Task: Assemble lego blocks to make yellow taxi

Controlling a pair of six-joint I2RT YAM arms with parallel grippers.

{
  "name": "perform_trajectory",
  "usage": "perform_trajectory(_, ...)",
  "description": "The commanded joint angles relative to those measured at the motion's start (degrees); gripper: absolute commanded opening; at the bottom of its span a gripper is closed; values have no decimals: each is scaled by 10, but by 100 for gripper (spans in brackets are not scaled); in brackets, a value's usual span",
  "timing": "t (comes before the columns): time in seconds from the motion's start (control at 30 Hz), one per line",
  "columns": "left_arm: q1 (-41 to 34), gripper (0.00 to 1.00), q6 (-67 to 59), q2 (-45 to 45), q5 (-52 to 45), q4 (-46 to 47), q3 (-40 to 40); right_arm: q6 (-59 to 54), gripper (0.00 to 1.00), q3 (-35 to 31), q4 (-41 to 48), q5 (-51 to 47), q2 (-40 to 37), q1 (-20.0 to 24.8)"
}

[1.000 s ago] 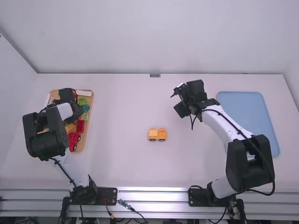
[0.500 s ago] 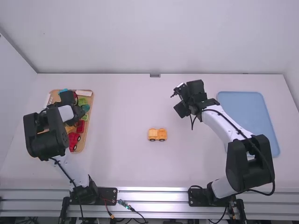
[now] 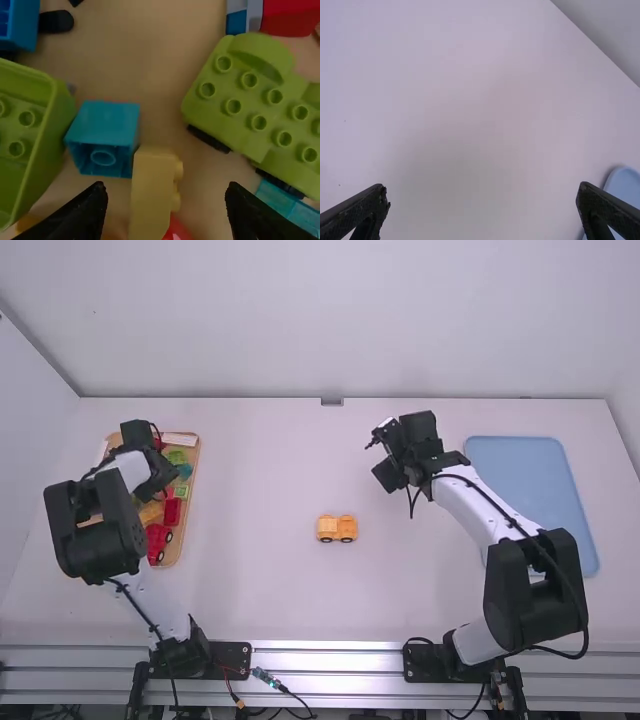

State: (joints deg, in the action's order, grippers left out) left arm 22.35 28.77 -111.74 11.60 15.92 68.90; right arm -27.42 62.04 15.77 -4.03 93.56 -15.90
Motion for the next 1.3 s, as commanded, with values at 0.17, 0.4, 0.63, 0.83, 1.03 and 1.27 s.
perform_trajectory(0.17, 36, 65, -12, -24, -67, 70, 67, 2, 99, 9, 1, -1, -2, 2)
perform_trajectory(0.4, 39, 54, -22, -77, -67, 130, 122, 1, 99, 9, 1, 1, -2, 2)
perform_trajectory(0.63, 31, 49, -20, -80, -63, 121, 120, 1, 99, 9, -1, 1, -2, 1)
perform_trajectory(0.83, 31, 50, -20, -80, -67, 135, 120, 2, 99, 9, 0, 2, -2, 1)
perform_trajectory(1.03, 30, 50, -22, -80, -67, 139, 120, 2, 99, 9, 1, 2, -2, 1)
perform_trajectory(1.27, 30, 55, -23, -80, -68, 154, 120, 2, 99, 9, 1, 2, -2, 1)
